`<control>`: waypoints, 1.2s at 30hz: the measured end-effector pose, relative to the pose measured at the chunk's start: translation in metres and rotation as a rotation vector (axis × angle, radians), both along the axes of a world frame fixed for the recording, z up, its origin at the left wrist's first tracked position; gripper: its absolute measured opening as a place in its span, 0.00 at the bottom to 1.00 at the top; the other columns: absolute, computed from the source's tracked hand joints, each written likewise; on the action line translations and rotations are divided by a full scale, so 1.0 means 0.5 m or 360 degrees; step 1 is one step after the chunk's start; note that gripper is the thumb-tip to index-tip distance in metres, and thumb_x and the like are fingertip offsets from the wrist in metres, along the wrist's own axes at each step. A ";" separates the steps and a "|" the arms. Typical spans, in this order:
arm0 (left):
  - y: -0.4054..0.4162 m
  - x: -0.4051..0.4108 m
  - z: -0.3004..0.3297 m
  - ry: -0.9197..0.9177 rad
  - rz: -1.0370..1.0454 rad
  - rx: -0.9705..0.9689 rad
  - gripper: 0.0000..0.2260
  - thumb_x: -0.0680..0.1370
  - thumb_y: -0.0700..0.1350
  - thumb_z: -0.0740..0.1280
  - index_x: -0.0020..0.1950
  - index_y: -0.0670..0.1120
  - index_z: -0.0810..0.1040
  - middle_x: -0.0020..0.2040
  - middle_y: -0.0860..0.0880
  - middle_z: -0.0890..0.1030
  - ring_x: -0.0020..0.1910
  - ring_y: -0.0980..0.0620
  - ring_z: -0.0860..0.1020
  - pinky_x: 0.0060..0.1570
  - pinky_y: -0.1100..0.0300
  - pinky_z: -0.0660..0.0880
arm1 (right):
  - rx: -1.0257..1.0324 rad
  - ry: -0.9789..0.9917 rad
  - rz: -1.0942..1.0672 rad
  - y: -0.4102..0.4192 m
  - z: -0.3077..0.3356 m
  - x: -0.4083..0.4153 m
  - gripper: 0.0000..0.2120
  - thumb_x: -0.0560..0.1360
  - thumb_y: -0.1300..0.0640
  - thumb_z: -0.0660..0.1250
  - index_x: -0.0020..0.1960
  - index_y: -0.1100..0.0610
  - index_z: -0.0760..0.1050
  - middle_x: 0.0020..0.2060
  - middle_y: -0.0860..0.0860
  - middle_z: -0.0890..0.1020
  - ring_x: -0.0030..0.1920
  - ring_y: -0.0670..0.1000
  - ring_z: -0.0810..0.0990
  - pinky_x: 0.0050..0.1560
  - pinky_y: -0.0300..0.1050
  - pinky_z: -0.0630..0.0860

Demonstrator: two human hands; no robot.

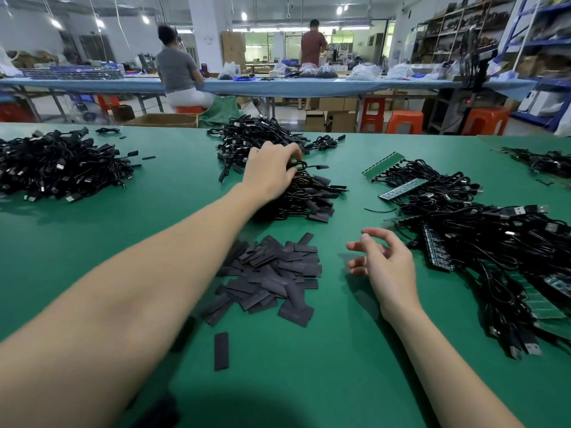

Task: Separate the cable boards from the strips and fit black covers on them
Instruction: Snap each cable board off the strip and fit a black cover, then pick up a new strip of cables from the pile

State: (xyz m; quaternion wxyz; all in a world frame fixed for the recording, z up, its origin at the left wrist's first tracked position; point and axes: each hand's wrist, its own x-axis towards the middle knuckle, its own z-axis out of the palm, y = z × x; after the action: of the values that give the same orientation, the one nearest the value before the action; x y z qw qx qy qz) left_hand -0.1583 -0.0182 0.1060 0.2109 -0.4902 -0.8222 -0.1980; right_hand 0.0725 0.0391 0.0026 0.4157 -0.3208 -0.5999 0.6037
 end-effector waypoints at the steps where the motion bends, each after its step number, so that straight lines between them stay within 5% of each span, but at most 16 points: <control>1: 0.006 -0.019 0.000 0.0042 0.0049 -0.0057 0.11 0.81 0.47 0.67 0.63 0.51 0.77 0.59 0.47 0.80 0.63 0.43 0.72 0.62 0.48 0.67 | 0.0003 -0.0003 -0.0006 0.001 -0.001 -0.001 0.03 0.81 0.56 0.65 0.53 0.52 0.77 0.40 0.49 0.87 0.29 0.49 0.80 0.34 0.43 0.77; 4: 0.015 -0.056 -0.015 0.0060 0.0217 -0.0115 0.10 0.80 0.41 0.66 0.60 0.50 0.79 0.60 0.44 0.74 0.63 0.42 0.70 0.59 0.50 0.67 | -0.0001 -0.0006 -0.0012 0.003 -0.004 -0.001 0.03 0.81 0.57 0.65 0.51 0.54 0.78 0.39 0.51 0.87 0.28 0.49 0.79 0.31 0.40 0.76; 7: 0.020 -0.058 -0.041 -0.0226 0.0223 -0.0169 0.10 0.81 0.42 0.65 0.61 0.49 0.78 0.60 0.43 0.73 0.61 0.41 0.72 0.51 0.51 0.70 | -0.0006 -0.0008 -0.0014 0.004 -0.002 0.000 0.04 0.81 0.58 0.65 0.51 0.55 0.78 0.38 0.52 0.87 0.28 0.49 0.78 0.30 0.40 0.76; 14: 0.020 0.019 -0.066 -0.0260 0.0072 0.0124 0.09 0.79 0.47 0.66 0.59 0.48 0.76 0.56 0.46 0.75 0.58 0.46 0.72 0.56 0.51 0.72 | 0.0010 -0.0036 -0.0015 0.002 0.000 0.002 0.05 0.80 0.61 0.65 0.49 0.55 0.79 0.36 0.53 0.86 0.27 0.49 0.77 0.30 0.40 0.76; 17: 0.031 0.101 -0.054 -0.0817 -0.0137 0.0434 0.09 0.78 0.47 0.69 0.57 0.48 0.75 0.46 0.50 0.78 0.44 0.54 0.75 0.44 0.59 0.72 | -0.0004 -0.0016 -0.0024 0.001 0.002 0.002 0.05 0.79 0.62 0.64 0.49 0.56 0.79 0.35 0.53 0.86 0.27 0.49 0.76 0.29 0.40 0.75; 20: 0.046 0.201 -0.068 -0.1509 -0.0210 0.0822 0.09 0.77 0.50 0.71 0.52 0.47 0.75 0.39 0.53 0.79 0.39 0.56 0.77 0.43 0.59 0.72 | -0.0070 0.0051 -0.0038 0.002 0.006 0.004 0.05 0.80 0.63 0.64 0.50 0.56 0.78 0.35 0.52 0.85 0.26 0.48 0.76 0.27 0.39 0.75; 26: 0.042 0.337 -0.166 -0.2010 -0.0302 0.1193 0.17 0.79 0.51 0.70 0.34 0.48 0.69 0.23 0.59 0.68 0.24 0.61 0.65 0.28 0.68 0.65 | -0.0317 0.0331 -0.0106 0.017 0.013 0.014 0.07 0.80 0.66 0.61 0.49 0.58 0.77 0.35 0.53 0.82 0.25 0.47 0.76 0.27 0.37 0.75; 32: 0.035 0.362 -0.199 -0.2052 -0.0357 0.0969 0.18 0.79 0.53 0.69 0.31 0.49 0.70 0.27 0.51 0.75 0.32 0.50 0.74 0.41 0.50 0.76 | -0.0462 0.0206 0.0042 0.021 0.027 0.020 0.04 0.81 0.62 0.66 0.48 0.59 0.79 0.26 0.50 0.80 0.22 0.44 0.74 0.23 0.34 0.69; 36: 0.037 0.355 -0.211 -0.1898 -0.0385 0.0878 0.20 0.80 0.55 0.67 0.32 0.49 0.67 0.26 0.55 0.67 0.30 0.52 0.67 0.36 0.57 0.67 | -0.0287 -0.0139 0.0162 0.035 0.041 0.043 0.07 0.80 0.60 0.65 0.47 0.59 0.81 0.35 0.53 0.84 0.29 0.49 0.76 0.30 0.38 0.74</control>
State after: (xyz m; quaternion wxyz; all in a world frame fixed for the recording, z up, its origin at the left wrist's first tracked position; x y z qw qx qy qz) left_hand 0.0194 0.0004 0.0006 -0.1859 -0.3136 -0.6566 -0.6603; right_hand 0.0939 0.0566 0.0231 0.3275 -0.3519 -0.5761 0.6611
